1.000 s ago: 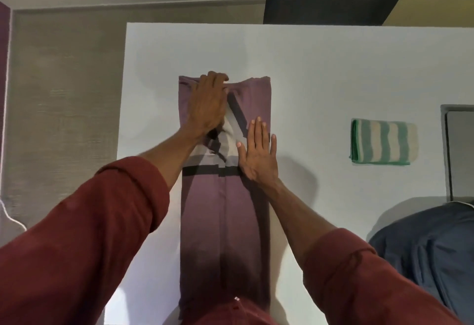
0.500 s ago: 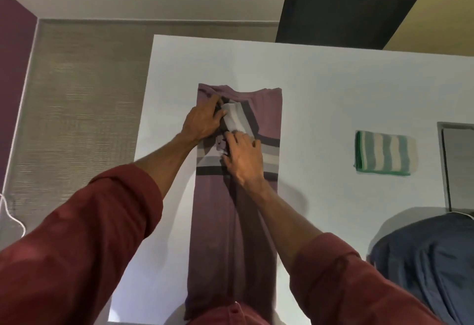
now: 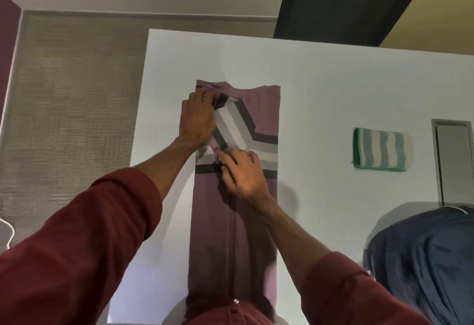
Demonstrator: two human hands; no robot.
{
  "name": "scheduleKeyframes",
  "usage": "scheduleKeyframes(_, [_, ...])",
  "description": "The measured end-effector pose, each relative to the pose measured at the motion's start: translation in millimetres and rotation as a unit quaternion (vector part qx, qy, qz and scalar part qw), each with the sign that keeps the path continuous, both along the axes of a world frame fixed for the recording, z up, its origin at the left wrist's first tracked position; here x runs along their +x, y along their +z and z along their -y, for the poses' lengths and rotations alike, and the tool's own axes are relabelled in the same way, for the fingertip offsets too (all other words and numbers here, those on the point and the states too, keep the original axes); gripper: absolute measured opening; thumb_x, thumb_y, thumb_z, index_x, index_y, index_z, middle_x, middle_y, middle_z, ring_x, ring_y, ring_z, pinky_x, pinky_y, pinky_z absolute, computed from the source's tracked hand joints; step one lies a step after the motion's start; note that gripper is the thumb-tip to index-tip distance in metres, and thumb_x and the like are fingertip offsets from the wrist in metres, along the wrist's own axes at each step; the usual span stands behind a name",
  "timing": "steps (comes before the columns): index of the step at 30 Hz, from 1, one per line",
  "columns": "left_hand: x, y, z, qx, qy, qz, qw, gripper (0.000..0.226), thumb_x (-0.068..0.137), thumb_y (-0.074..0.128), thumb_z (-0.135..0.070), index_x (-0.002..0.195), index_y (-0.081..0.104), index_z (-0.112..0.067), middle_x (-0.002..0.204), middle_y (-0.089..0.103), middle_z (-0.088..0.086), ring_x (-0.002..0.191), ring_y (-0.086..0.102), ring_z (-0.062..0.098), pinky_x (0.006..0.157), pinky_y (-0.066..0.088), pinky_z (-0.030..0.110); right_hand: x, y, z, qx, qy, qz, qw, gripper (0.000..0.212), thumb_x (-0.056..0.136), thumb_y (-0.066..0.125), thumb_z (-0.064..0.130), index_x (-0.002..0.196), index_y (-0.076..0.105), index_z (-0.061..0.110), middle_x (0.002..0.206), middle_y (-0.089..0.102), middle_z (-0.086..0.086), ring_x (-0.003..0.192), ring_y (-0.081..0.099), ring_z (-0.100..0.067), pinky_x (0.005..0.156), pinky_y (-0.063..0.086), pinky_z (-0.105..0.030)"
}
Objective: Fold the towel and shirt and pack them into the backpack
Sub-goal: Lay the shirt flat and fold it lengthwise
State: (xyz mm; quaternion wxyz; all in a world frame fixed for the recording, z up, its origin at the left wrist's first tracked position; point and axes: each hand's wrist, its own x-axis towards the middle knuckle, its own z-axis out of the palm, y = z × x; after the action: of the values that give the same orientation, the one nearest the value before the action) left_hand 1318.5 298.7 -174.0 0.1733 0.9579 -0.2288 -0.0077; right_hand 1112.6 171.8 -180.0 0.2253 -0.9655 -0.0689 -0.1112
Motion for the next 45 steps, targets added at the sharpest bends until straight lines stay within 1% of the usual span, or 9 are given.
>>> scheduleKeyframes(4, [-31.8,-6.4,-2.5,-0.031,-0.101,0.012,0.994,0.047,0.110,0.054,-0.024,0.155,0.050,-0.013,0.160,0.050,0.012,0.148,0.047,0.032,0.121,0.040,0.050,-19.8,1.0,-11.9,-0.001,-0.120,-0.017,0.993,0.050,0.112,0.049,0.021,0.159,0.047,0.005,0.166,0.046,-0.014,0.154,0.043,-0.029,0.125,0.031,-0.057])
scheduleKeyframes(7, [-51.3,-22.6,-9.1,0.042,-0.201,-0.015,0.979,0.059,0.116,0.032,-0.042,0.171,0.024,-0.022,0.178,0.021,0.009,0.165,0.018,0.029,0.131,0.020,0.056,-27.6,-3.3,-15.5,-0.041,-0.163,-0.148,0.975,0.064,0.114,0.034,0.040,0.171,0.020,0.013,0.178,0.017,-0.007,0.166,0.012,-0.023,0.131,0.016,-0.058])
scheduleKeyframes(12, [-51.7,-39.3,-23.6,0.114,-0.213,-0.053,0.969,0.072,0.111,0.016,-0.064,0.172,-0.001,-0.031,0.181,-0.006,0.007,0.167,-0.005,0.030,0.131,0.009,0.065,-60.0,-23.6,-2.6,-0.081,-0.178,-0.252,0.948,0.079,0.110,0.024,0.065,0.173,0.001,0.024,0.180,-0.008,-0.001,0.166,-0.009,-0.023,0.133,0.004,-0.054])
scheduleKeyframes(18, [-53.2,-33.9,-14.4,0.136,-0.205,-0.116,0.962,0.103,0.093,0.025,-0.093,0.169,-0.016,-0.037,0.177,-0.025,0.008,0.163,-0.021,0.035,0.130,-0.003,0.067,-60.5,-31.2,4.5,-0.103,-0.164,-0.282,0.940,0.086,0.106,0.019,0.074,0.172,-0.002,0.024,0.180,-0.010,-0.002,0.166,-0.011,-0.025,0.133,0.004,-0.056])
scheduleKeyframes(23, [-97.7,-21.5,-17.1,0.173,-0.214,-0.029,0.961,0.078,0.110,0.017,-0.064,0.171,-0.013,-0.026,0.178,-0.019,0.009,0.165,-0.013,0.034,0.132,0.009,0.059,-57.9,-24.6,2.7,-0.076,-0.158,-0.288,0.941,0.084,0.106,0.014,0.074,0.171,-0.010,0.026,0.178,-0.021,0.001,0.164,-0.018,-0.022,0.133,-0.006,-0.054])
scheduleKeyframes(26, [-143.4,-24.6,-27.0,0.170,-0.222,-0.044,0.959,0.067,0.114,0.004,-0.051,0.170,-0.014,-0.019,0.179,-0.018,0.006,0.165,-0.015,0.027,0.134,0.009,0.052,-76.1,-20.8,-6.3,-0.088,-0.127,-0.262,0.953,0.075,0.112,0.018,0.061,0.171,-0.008,0.024,0.179,-0.017,0.001,0.165,-0.015,-0.019,0.133,-0.002,-0.054])
scheduleKeyframes(35, [-248.8,-31.6,-80.8,0.168,-0.155,-0.113,0.967,0.073,0.112,0.005,-0.055,0.171,-0.009,-0.014,0.179,-0.014,0.005,0.166,-0.012,0.025,0.135,0.006,0.047,-178.7,-21.5,-41.9,-0.080,-0.096,-0.294,0.947,0.070,0.113,0.024,0.051,0.172,0.006,0.019,0.180,-0.006,-0.001,0.166,-0.006,-0.020,0.131,0.009,-0.057])
scheduleKeyframes(40, [-314.7,-33.1,-112.0,0.169,-0.158,-0.111,0.966,0.073,0.112,0.004,-0.056,0.170,-0.015,-0.016,0.178,-0.022,0.003,0.165,-0.017,0.025,0.135,0.001,0.046,-220.3,-13.4,-56.3,-0.050,-0.080,-0.368,0.925,0.071,0.112,0.012,0.059,0.169,-0.016,0.028,0.175,-0.028,0.008,0.163,-0.022,-0.016,0.131,-0.007,-0.058])
scheduleKeyframes(45, [-373.6,-26.6,-127.1,0.172,-0.158,-0.107,0.966,0.071,0.114,0.012,-0.051,0.170,-0.015,-0.016,0.178,-0.020,0.005,0.165,-0.015,0.026,0.135,0.005,0.046,-261.0,-3.4,-62.7,-0.051,-0.049,-0.389,0.919,0.072,0.111,0.011,0.058,0.170,-0.015,0.026,0.175,-0.027,0.003,0.163,-0.022,-0.021,0.131,-0.005,-0.061])
